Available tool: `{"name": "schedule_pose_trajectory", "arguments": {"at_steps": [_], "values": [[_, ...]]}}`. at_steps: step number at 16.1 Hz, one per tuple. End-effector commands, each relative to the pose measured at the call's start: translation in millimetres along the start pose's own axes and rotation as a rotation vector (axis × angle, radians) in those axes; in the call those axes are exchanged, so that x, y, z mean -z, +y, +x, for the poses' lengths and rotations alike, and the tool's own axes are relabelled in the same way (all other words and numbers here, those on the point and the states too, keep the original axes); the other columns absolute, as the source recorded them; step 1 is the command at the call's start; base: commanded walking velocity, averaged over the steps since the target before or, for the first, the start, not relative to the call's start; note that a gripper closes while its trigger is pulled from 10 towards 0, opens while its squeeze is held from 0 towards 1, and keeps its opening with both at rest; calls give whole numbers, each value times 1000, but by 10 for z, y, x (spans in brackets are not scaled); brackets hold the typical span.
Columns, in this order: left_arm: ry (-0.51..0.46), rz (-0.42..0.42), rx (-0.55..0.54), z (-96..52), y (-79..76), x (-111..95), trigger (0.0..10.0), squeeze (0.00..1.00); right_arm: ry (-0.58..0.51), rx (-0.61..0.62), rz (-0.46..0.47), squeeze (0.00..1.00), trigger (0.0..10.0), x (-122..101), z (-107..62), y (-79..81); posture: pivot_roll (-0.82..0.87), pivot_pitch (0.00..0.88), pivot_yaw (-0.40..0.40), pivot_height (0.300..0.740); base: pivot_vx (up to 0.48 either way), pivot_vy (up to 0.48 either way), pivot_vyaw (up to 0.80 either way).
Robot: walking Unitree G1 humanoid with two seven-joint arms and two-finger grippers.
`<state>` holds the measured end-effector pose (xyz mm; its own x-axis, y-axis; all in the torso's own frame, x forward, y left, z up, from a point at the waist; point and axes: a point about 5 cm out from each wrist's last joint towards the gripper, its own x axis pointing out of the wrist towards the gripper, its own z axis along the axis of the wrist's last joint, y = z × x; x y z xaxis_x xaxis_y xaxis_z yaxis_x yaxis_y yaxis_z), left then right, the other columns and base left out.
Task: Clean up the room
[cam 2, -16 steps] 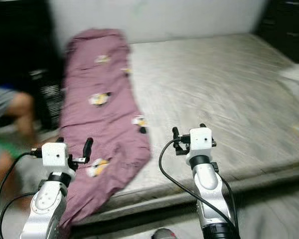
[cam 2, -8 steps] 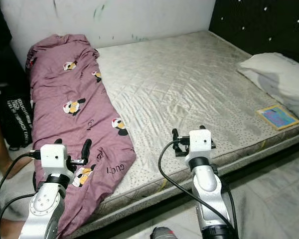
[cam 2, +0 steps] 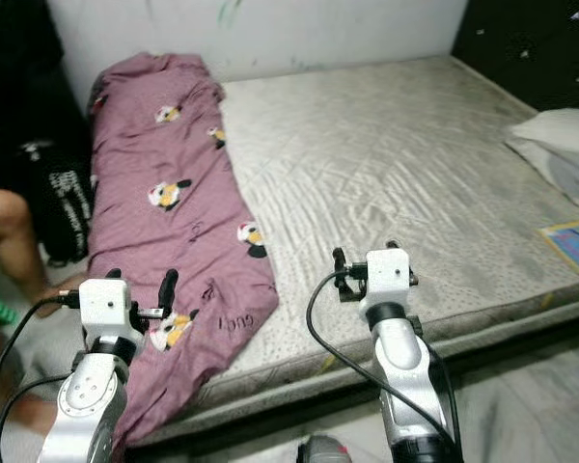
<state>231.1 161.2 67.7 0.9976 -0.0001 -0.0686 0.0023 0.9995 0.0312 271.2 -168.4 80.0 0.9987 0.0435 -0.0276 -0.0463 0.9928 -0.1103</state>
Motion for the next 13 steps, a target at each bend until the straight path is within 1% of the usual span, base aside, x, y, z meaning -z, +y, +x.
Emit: {"name": "schedule_pose_trajectory", "arguments": {"at_steps": [1, 4, 5, 9, 10, 13], "values": [[15, 13, -13, -6, 20, 27, 10000, 0, -16, -1, 4, 0, 10000, -39, 3, -11, 4, 0, 38, 657, 0, 0, 0], [13, 19, -32, 2, 34, 26, 10000, 0, -16, -8, 5, 0, 10000, -39, 6, -2, 6, 0, 36, 617, 0, 0, 0], [14, 23, -41, 5, 40, 28, 10000, 0, -18, -10, 6, 0, 10000, -40, 8, 2, 7, 0, 35, 612, 0, 0, 0], [17, 27, -65, 10, 51, 25, 10000, 0, -14, -4, 0, 0, 10000, -40, 26, -26, 13, 0, 28, 612, 0, 0, 0], [22, 15, -73, 4, 68, 32, 10000, 0, -12, 4, -6, 0, 10000, -40, 38, -67, 12, 0, 27, 612, 0, 0, 0], [33, -1, -80, -3, 94, 46, 10000, 0, -16, 12, -12, 0, 10000, -56, 61, -99, 9, 0, 29, 612, 0, 0, 0]]}}
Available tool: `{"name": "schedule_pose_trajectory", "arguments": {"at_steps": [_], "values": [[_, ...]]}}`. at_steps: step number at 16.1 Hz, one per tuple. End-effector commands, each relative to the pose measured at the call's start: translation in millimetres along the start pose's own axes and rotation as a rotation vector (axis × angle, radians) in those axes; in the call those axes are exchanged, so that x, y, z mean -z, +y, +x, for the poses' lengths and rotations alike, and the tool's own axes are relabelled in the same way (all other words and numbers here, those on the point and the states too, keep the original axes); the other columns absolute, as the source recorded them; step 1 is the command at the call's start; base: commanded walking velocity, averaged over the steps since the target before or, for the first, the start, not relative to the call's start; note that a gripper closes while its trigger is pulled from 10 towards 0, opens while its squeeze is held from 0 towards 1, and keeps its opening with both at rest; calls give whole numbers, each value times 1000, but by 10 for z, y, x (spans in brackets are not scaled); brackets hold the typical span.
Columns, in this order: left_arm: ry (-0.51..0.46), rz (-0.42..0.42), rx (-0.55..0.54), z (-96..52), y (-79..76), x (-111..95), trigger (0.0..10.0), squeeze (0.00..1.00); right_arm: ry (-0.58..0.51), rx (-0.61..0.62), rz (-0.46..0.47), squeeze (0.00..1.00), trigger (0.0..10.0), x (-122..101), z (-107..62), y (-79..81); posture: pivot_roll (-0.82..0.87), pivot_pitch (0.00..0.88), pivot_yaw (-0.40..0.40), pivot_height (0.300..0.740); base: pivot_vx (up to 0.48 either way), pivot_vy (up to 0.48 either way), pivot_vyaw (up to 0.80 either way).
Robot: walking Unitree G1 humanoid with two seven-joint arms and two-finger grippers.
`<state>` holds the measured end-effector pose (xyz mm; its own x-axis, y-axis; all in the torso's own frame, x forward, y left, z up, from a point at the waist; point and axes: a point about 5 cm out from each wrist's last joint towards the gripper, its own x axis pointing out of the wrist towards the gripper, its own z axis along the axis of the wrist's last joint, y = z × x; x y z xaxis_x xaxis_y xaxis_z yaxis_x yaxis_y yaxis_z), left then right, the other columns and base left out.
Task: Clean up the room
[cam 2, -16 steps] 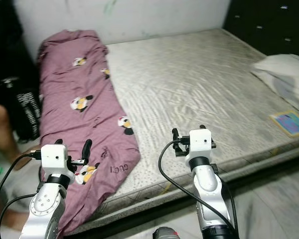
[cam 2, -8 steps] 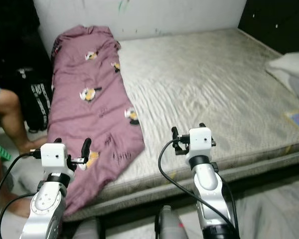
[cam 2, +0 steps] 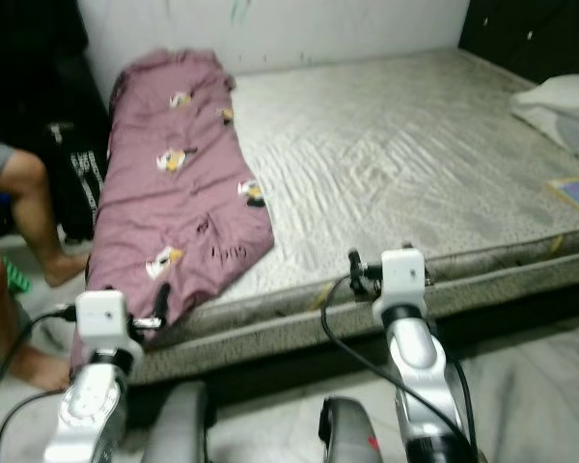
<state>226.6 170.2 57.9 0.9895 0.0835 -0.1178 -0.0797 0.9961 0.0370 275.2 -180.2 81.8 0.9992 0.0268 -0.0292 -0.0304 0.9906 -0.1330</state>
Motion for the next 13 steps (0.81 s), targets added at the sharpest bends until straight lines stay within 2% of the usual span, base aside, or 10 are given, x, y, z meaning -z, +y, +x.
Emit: {"name": "schedule_pose_trajectory", "arguments": {"at_steps": [1, 13], "values": [[-18, -13, -9, 49, 20, -65, 10000, 0, -29, -9, 11, 0, 10000, -77, 51, 32, 5, 0, 29, 612, 0, 0, 0], [-17, -15, -12, 51, 23, -65, 10000, 0, -31, -11, 12, 0, 10000, -82, 54, 35, 3, 0, 30, 612, 0, 0, 0]]}}
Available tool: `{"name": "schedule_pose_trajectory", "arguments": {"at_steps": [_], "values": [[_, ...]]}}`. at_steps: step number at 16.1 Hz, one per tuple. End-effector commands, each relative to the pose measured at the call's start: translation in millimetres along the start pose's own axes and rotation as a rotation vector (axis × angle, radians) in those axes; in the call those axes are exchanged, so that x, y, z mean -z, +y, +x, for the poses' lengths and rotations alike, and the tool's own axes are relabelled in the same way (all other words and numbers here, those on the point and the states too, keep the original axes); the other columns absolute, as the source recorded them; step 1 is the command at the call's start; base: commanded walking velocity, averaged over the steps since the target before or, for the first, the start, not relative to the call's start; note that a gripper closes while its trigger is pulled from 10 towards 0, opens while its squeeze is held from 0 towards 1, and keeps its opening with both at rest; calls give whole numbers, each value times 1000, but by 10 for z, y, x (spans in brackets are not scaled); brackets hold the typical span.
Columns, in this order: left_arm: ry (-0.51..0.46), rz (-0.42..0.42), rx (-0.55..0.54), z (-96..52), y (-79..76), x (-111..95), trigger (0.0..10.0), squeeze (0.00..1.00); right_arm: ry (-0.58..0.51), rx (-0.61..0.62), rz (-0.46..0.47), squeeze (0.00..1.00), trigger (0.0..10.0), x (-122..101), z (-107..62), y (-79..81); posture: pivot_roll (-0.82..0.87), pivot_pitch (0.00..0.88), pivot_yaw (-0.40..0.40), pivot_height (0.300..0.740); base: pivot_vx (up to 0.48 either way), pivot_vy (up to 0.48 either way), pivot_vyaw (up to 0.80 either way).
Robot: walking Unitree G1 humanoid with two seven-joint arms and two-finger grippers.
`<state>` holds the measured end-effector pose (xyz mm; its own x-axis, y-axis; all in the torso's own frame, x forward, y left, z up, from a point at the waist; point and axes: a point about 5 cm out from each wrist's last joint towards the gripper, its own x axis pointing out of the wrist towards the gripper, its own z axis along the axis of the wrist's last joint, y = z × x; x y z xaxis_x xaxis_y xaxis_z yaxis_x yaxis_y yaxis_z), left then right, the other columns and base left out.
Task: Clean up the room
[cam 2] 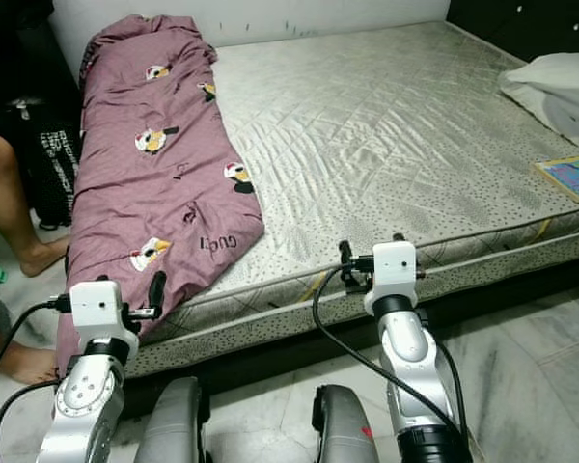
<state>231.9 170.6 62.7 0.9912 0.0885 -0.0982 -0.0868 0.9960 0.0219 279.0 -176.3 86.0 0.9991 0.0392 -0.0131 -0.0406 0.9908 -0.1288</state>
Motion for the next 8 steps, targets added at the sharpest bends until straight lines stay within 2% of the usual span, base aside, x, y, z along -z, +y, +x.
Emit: {"name": "schedule_pose_trajectory", "arguments": {"at_steps": [1, 5, 7, 8], "values": [[2, 0, -6, 4, 20, -11, 10000, 0, -13, -1, 8, 0, 10000, -34, 17, 2, 3, 0, 30, 612, 0, 0, 0], [4, -4, -10, 7, 23, -10, 10000, 0, -15, -3, 8, 0, 10000, -37, 23, 3, 2, 0, 29, 612, 0, 0, 0], [8, -29, 18, 35, -3, -5, 10000, 0, -27, -30, -32, 0, 10000, -52, 41, 12, -6, 0, 33, 612, 0, 0, 606], [14, -28, 21, 41, -9, 4, 10000, 0, -26, -28, -28, 0, 10000, -49, 42, 13, -6, 0, 33, 612, 0, 0, 0]]}}
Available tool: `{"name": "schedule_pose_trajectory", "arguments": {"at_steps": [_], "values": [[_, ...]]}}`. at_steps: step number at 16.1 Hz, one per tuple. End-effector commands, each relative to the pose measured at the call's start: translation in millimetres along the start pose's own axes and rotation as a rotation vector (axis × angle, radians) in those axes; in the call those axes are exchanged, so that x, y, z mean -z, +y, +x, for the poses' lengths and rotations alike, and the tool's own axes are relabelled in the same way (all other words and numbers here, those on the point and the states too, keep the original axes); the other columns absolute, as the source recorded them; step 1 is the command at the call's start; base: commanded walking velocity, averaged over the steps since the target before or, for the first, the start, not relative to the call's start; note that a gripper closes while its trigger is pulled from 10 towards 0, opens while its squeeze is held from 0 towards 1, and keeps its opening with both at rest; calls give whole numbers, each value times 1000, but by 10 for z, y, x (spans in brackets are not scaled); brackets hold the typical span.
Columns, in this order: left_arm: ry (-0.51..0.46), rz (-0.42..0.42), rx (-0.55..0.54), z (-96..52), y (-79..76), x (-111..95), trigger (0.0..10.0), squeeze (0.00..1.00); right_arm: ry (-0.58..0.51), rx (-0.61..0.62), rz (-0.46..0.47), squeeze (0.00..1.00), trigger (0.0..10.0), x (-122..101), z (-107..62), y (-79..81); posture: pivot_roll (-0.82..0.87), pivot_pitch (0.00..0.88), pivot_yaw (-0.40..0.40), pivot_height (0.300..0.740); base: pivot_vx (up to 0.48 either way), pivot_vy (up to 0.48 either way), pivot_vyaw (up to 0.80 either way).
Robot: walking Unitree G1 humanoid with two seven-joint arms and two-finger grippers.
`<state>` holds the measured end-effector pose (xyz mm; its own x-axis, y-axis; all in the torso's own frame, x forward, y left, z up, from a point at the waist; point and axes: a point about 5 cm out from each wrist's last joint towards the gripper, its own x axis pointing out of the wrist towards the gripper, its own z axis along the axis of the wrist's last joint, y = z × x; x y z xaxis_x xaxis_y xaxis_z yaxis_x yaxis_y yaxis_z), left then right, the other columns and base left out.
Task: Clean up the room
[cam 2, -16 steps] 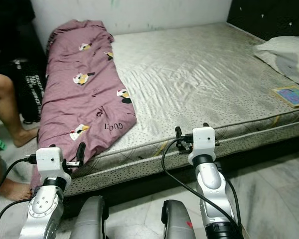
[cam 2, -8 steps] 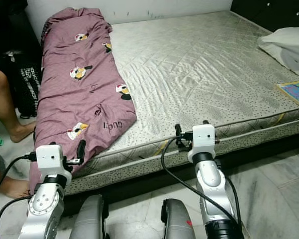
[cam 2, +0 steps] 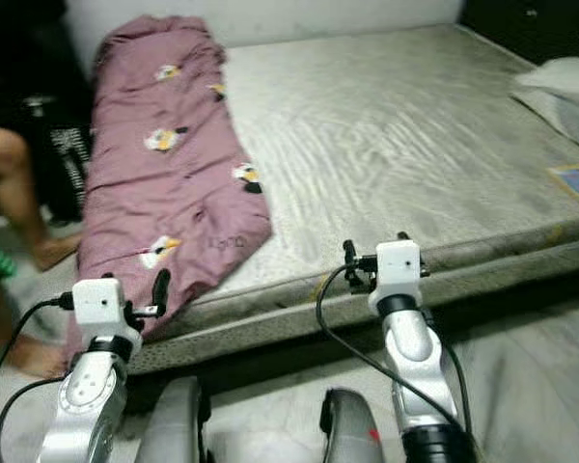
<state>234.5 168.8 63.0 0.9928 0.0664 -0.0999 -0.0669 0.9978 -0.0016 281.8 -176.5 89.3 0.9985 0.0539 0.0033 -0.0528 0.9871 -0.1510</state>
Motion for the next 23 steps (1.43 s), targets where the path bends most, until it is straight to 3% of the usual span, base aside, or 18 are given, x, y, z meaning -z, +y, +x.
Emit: {"name": "schedule_pose_trajectory", "arguments": {"at_steps": [1, 11, 15, 23], "values": [[11, -7, -1, 17, 12, 8, 10000, 0, -6, -10, 6, 0, 10000, -12, 15, 17, -7, 0, 34, 612, 0, 0, 0], [-4, -18, 19, 33, -4, -9, 10000, 0, -10, -30, 11, 0, 10000, -12, 19, 36, -11, 0, 33, 573, 0, 0, 0], [-12, -25, 27, 39, -13, -16, 10000, 0, -13, -37, -5, 0, 10000, -16, 26, 35, -12, 0, 33, 573, 335, 0, 0], [-12, -34, 43, 57, -27, -14, 10000, 0, -16, -40, -12, 0, 10000, -17, 34, 36, -15, 0, 33, 573, 323, 0, 465]]}}
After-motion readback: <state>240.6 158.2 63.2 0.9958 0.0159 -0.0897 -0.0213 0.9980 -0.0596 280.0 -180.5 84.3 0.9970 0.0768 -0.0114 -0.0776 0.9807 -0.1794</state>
